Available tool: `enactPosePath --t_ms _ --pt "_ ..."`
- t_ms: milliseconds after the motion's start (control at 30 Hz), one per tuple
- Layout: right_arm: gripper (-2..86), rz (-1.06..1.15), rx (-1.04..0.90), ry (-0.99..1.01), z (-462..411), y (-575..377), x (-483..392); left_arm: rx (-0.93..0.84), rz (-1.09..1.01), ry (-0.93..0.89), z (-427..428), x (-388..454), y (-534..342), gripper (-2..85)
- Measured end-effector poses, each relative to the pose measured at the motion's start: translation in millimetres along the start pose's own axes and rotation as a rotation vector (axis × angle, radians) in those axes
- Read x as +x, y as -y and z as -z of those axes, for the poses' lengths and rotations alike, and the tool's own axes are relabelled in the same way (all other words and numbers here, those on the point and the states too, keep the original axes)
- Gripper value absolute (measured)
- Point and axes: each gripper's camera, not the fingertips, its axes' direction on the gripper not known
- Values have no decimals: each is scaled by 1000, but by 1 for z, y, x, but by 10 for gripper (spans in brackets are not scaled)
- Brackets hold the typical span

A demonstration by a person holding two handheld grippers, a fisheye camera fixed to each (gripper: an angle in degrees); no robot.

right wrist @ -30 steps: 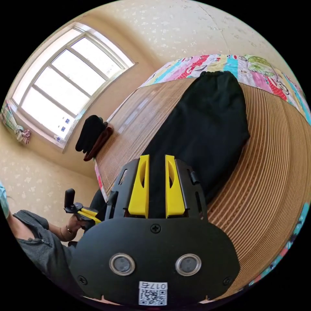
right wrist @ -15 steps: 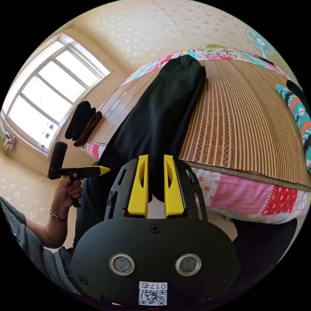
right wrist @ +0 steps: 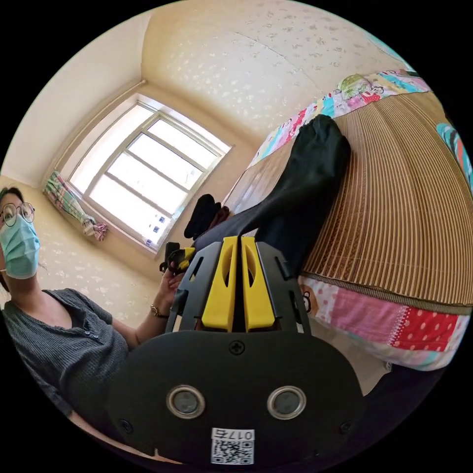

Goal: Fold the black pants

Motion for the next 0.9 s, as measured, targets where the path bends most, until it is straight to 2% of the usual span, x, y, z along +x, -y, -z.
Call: enactPosePath --t_ms 100,167,233,400,500,600,733,900 --pt "18 -70 -192 -156 -43 -14 31 -169 139 211 -37 -32 -17 24" --pt "20 -160 -278 -158 -65 -26 56 -229 268 357 -59 -58 -35 33" --pt "24 -224 -272 -95 -68 -35 70 -214 304 402 -62 -63 -42 41" --pt "43 -195 -132 -43 -34 -31 68 -75 226 456 -44 -38 -39 89" --pt "66 -191 -179 -70 -42 -16 76 -43 145 450 -47 -31 -19 115" --pt "65 -141 -219 2 -61 -2 74 -54 99 441 -67 -36 4 128" --pt "45 -115 -279 -62 -68 4 64 -142 102 584 -98 -39 15 75" --pt "40 -53 -394 -136 -48 -12 35 -249 65 542 -110 -19 -5 52"
